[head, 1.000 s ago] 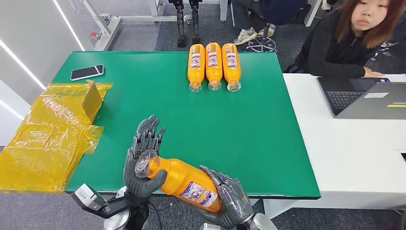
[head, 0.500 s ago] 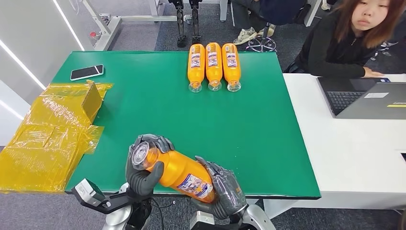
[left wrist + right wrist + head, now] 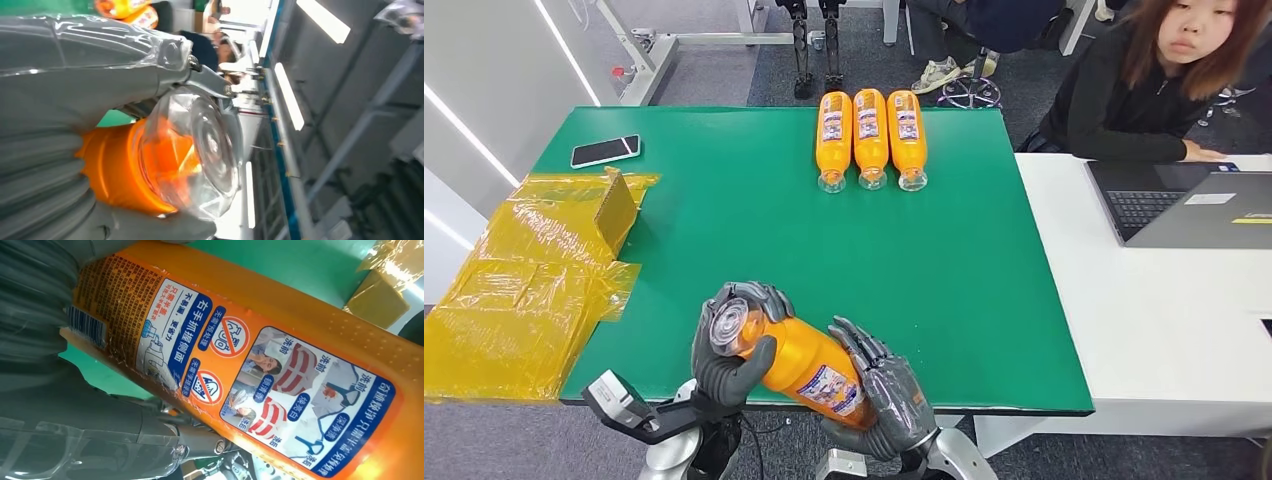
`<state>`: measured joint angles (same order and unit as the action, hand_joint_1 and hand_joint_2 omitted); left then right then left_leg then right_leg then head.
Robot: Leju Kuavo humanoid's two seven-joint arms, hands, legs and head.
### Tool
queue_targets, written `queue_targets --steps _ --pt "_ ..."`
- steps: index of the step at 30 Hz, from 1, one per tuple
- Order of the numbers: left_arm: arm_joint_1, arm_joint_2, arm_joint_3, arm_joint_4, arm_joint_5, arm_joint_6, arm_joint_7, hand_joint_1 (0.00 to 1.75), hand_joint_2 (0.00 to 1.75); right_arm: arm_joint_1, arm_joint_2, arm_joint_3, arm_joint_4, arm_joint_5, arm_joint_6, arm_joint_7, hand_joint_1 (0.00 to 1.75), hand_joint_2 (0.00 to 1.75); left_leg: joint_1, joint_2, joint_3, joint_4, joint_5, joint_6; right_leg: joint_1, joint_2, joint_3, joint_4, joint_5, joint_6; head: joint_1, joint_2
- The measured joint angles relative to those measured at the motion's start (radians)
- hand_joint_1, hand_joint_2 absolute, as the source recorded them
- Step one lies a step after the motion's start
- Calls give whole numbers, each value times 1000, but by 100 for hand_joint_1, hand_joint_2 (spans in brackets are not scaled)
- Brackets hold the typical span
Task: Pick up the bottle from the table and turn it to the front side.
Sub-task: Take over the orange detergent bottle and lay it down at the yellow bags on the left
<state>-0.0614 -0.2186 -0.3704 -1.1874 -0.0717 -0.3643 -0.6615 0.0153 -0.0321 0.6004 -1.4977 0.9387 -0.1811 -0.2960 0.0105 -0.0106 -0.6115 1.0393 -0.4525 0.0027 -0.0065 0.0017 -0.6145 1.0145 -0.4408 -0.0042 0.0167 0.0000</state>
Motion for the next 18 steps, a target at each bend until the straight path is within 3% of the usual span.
queue_targets --steps 18 --pt "2 0 0 1 -5 4 3 158 175 2 8 0 1 0 -14 -6 0 175 0 0 0 0 0 0 0 0 0 0 0 0 0 0"
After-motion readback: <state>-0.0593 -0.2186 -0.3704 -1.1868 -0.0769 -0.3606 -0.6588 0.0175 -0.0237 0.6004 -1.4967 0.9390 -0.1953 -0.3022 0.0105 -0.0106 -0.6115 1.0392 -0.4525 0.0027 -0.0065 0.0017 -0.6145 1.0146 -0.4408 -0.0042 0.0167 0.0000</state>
